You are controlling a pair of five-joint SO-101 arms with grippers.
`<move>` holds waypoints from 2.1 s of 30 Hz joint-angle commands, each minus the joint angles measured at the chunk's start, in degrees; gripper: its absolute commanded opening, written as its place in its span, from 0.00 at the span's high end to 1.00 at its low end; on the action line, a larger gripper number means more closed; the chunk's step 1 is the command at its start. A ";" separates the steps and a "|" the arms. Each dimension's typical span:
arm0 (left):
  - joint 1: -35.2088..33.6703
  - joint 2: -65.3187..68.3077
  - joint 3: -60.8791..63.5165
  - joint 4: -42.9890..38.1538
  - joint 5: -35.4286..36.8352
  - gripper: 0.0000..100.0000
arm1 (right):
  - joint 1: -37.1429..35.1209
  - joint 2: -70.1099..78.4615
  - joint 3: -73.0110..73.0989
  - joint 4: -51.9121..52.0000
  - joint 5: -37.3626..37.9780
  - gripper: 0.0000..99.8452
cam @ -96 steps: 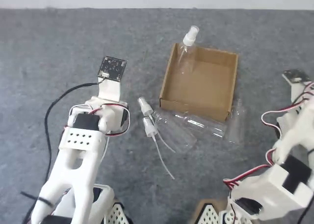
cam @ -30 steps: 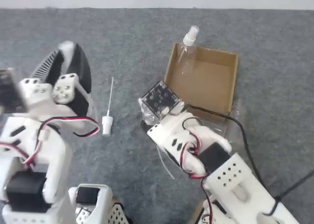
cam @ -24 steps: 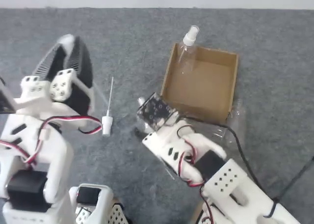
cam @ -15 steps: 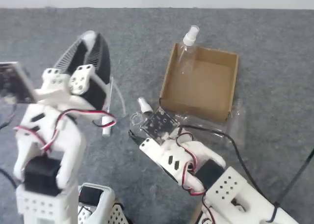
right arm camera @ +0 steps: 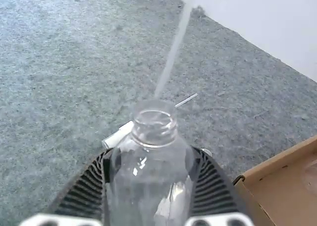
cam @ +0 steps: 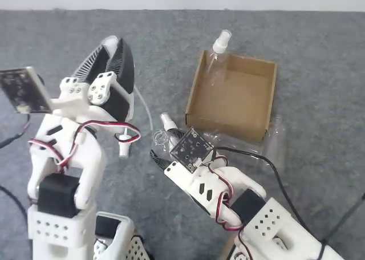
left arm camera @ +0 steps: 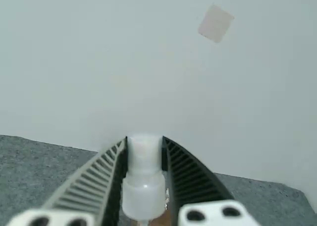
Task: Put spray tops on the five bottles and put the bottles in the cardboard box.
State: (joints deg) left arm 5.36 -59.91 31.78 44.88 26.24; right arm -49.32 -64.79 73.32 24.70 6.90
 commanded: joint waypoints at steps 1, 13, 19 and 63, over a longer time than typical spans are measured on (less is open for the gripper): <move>3.78 -1.05 -1.89 2.29 0.62 0.99 | -0.04 -1.80 -0.44 -1.01 -0.70 0.99; 5.54 -0.62 -5.05 2.20 0.18 0.99 | -0.04 -1.80 0.44 -1.01 -0.70 0.99; 5.54 -0.53 -5.32 4.13 0.18 0.99 | -0.04 -1.80 0.44 -1.01 -0.70 0.99; 4.31 -0.97 3.82 -4.31 -3.52 0.99 | -0.04 -1.89 0.53 -1.01 -0.70 0.99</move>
State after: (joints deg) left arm 9.32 -60.00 36.18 40.22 23.08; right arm -49.32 -64.79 74.55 24.70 6.90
